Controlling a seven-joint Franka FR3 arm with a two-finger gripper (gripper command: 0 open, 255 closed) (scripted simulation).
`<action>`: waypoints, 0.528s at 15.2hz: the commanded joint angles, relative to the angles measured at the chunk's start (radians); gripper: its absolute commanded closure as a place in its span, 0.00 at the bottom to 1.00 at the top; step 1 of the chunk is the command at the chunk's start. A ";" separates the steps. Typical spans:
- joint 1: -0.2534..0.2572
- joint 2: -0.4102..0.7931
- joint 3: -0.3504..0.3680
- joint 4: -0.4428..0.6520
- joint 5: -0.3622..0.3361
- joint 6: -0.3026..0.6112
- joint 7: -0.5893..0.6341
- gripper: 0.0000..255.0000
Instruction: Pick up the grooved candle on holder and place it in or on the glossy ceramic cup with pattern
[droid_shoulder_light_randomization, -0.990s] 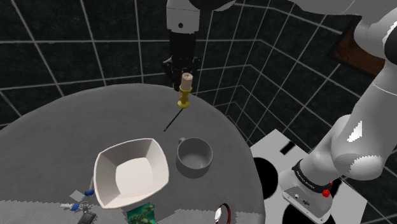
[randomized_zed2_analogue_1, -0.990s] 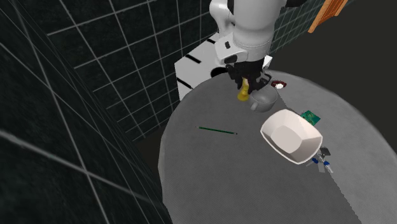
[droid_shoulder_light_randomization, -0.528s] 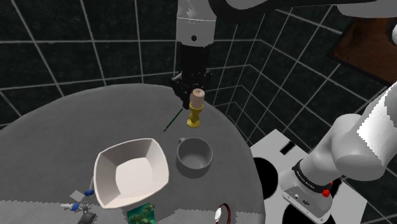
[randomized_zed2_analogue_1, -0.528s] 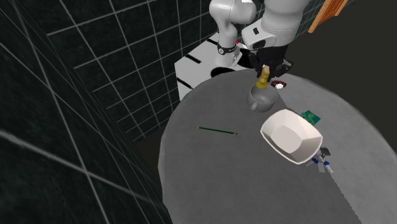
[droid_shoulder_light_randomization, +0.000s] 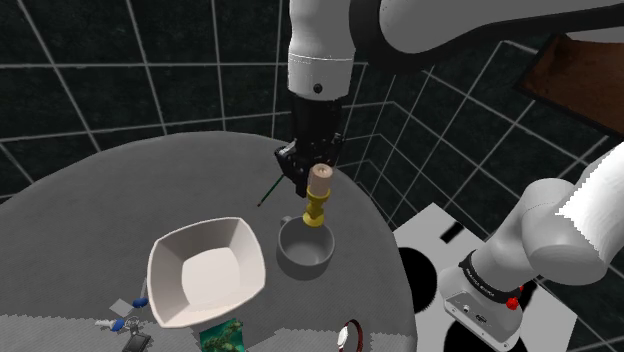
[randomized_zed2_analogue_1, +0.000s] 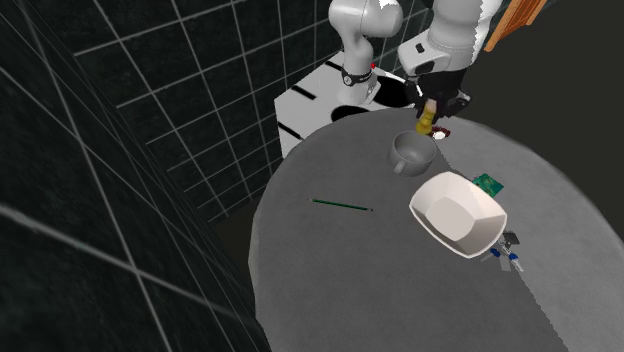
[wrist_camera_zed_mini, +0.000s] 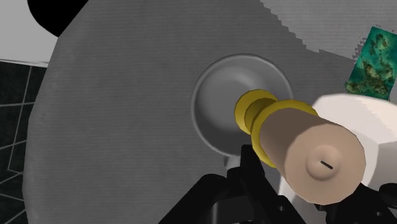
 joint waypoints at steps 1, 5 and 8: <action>0.002 0.004 0.003 -0.027 0.000 0.031 -0.001 1.00; 0.004 0.016 0.006 -0.069 -0.001 0.084 -0.006 1.00; 0.005 0.026 0.009 -0.099 -0.002 0.124 -0.009 1.00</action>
